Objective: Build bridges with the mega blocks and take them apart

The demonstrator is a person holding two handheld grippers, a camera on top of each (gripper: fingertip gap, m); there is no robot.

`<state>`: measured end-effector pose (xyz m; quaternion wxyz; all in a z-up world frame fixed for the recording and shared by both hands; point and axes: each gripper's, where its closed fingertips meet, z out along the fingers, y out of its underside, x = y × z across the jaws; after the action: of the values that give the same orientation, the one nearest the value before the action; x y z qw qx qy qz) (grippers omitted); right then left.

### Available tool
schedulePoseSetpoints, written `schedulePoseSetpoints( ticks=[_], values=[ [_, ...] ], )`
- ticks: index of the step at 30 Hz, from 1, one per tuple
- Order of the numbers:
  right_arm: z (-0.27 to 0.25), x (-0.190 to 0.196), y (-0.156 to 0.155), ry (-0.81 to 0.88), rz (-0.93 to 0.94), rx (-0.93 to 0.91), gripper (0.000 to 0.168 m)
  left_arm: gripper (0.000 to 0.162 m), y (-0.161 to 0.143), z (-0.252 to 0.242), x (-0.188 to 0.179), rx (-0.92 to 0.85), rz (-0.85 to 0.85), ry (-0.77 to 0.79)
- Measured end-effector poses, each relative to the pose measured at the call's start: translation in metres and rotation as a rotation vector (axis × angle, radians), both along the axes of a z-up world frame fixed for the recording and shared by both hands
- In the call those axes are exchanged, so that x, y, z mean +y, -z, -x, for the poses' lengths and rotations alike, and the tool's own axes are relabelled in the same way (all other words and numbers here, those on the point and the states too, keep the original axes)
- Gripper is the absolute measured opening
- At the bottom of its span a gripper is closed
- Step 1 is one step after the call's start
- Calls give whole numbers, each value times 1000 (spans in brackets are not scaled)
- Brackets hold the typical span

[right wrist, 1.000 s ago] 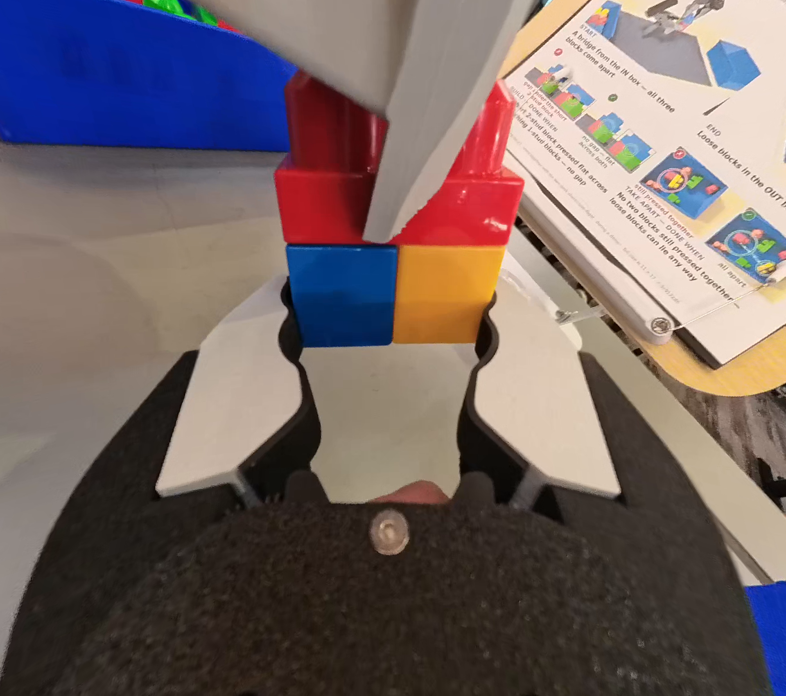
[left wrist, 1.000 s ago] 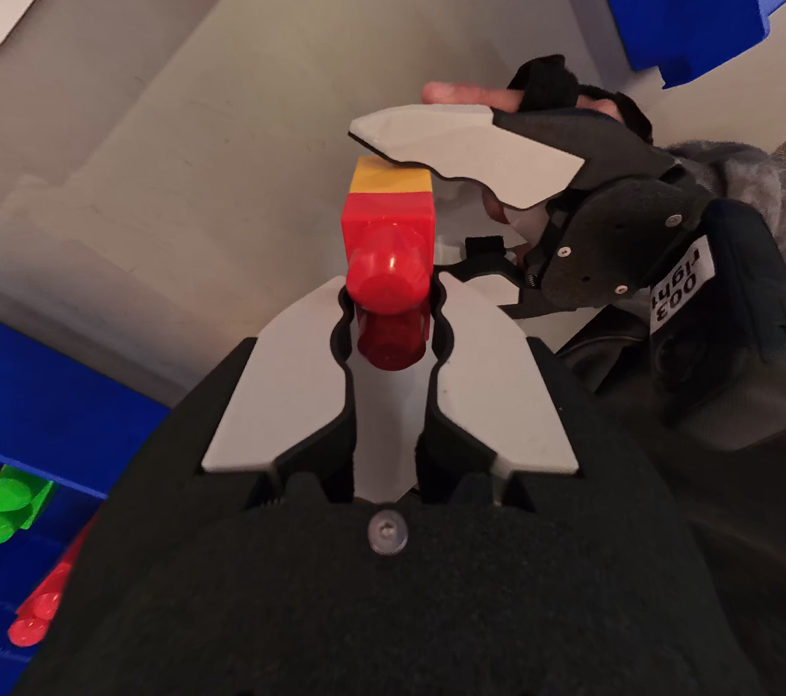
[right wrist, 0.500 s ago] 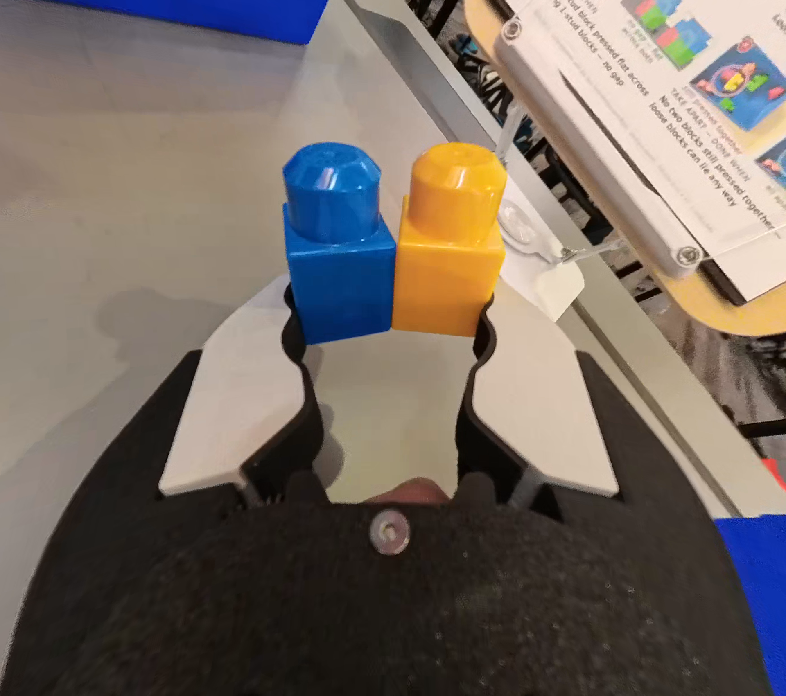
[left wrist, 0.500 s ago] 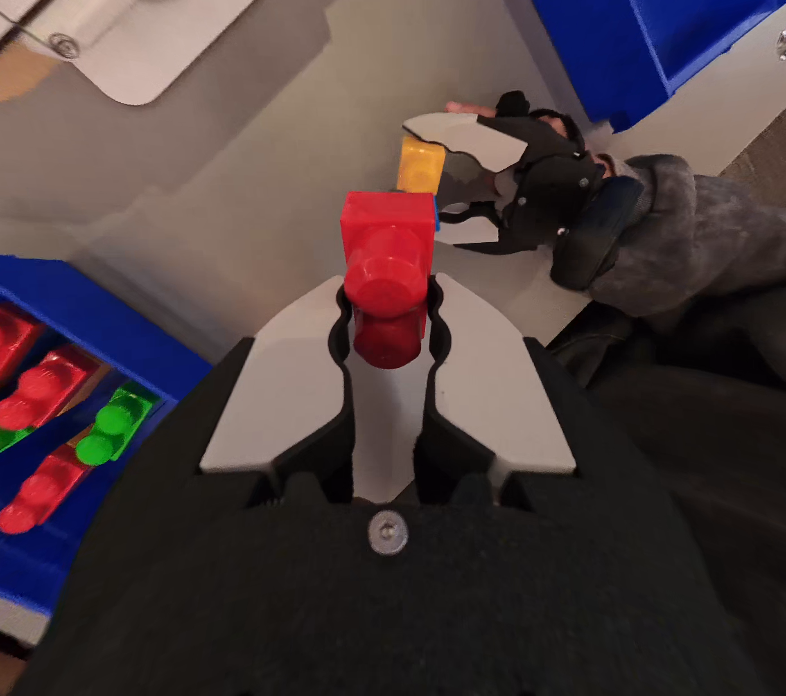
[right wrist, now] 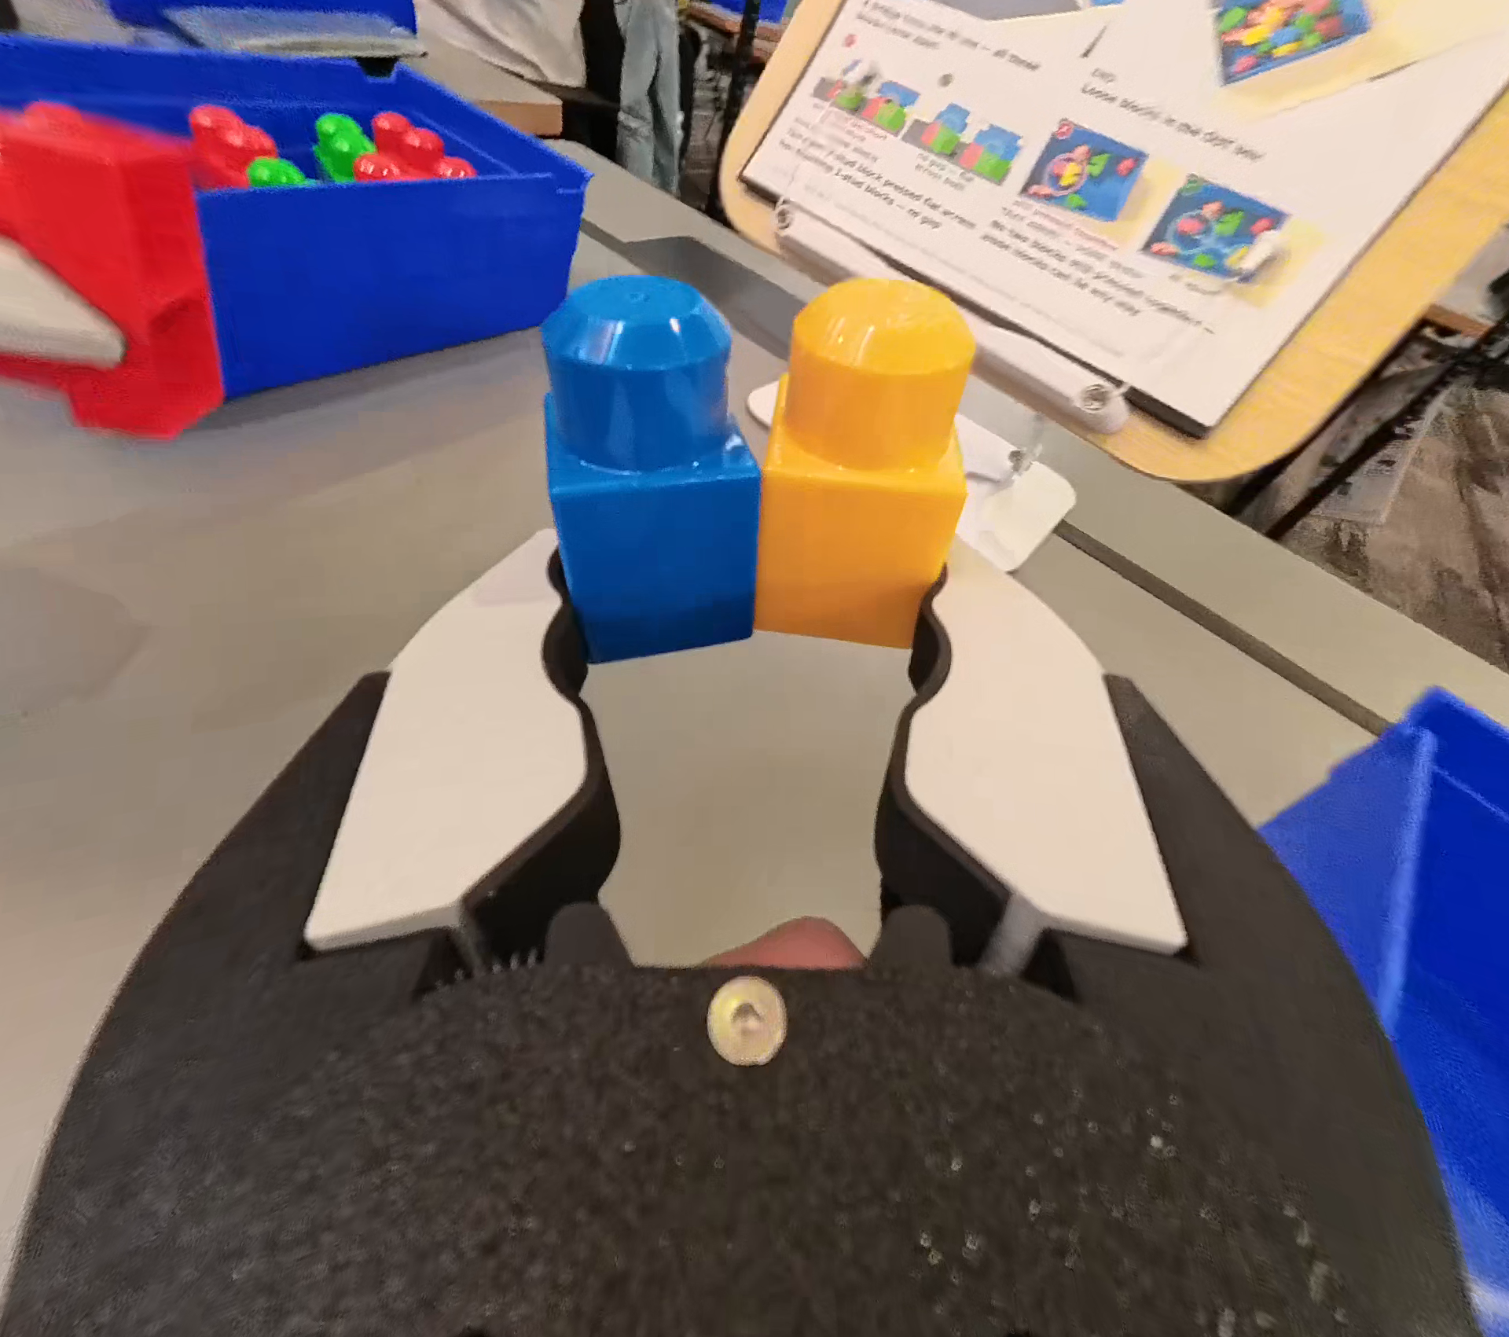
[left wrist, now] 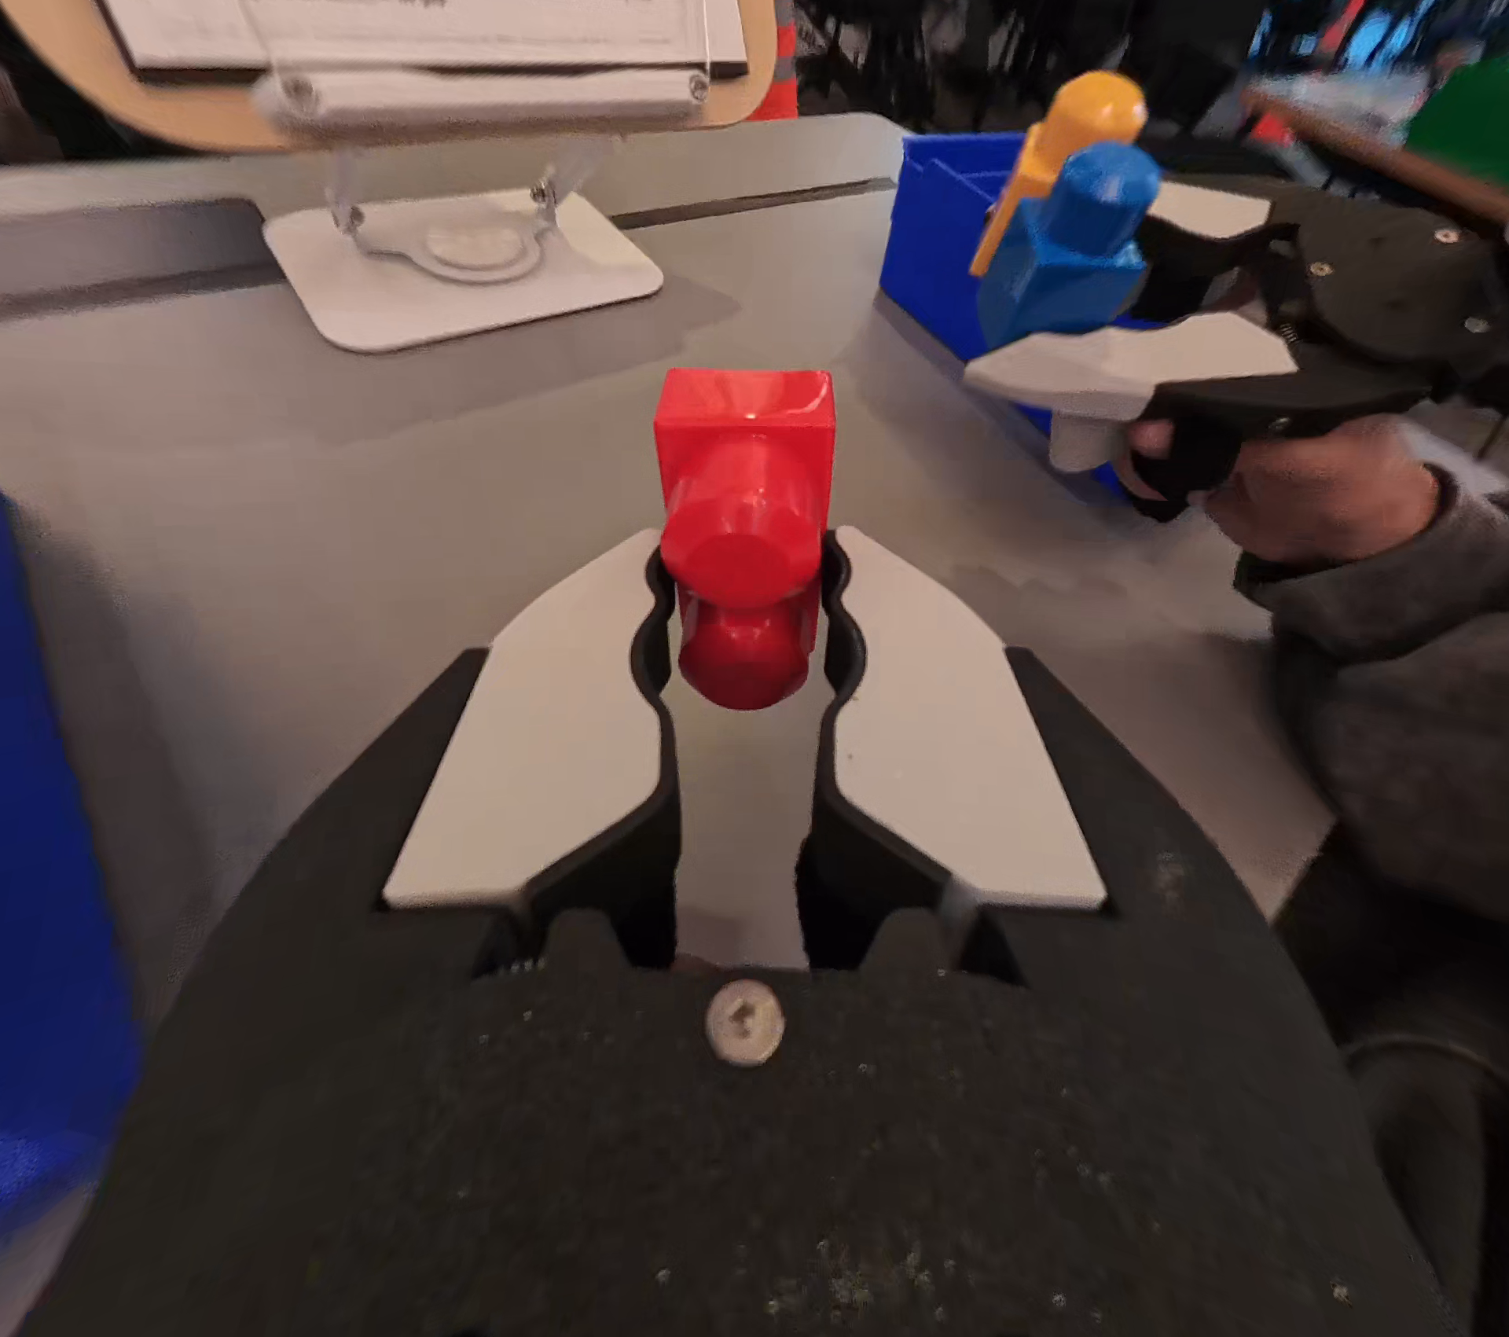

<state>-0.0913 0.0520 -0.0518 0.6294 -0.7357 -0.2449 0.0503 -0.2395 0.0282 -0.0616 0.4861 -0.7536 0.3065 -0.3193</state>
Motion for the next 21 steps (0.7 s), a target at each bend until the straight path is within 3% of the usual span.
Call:
schedulePoseSetpoints(
  ticks=[3, 6, 9, 11, 14, 18, 21],
  values=[
    [-24, -10, -31, 64, -30, 33, 79, 34, 11, 4, -9, 24, 16, 10],
    [-79, -18, -74, 222, -75, 53, 79, 34, 5, 6, -13, -25, 39, 47],
    [-157, -13, -78, 385, 19, 64, 79, 34, 6, 5, -14, -38, 64, 72],
    [-210, -2, -48, 484, 178, 21, 79, 34, 11, 2, -14, -31, 73, 83],
    [-264, 18, 23, 547, 462, -57, 80, 34, 19, -5, -16, -15, 99, 119],
    [-283, 35, 105, 519, 782, -202, 80, 34, 25, -13, -21, 3, 119, 158],
    [-280, 46, 130, 488, 907, -263, 80, 34, 27, -14, -24, 16, 120, 169]
  ],
)
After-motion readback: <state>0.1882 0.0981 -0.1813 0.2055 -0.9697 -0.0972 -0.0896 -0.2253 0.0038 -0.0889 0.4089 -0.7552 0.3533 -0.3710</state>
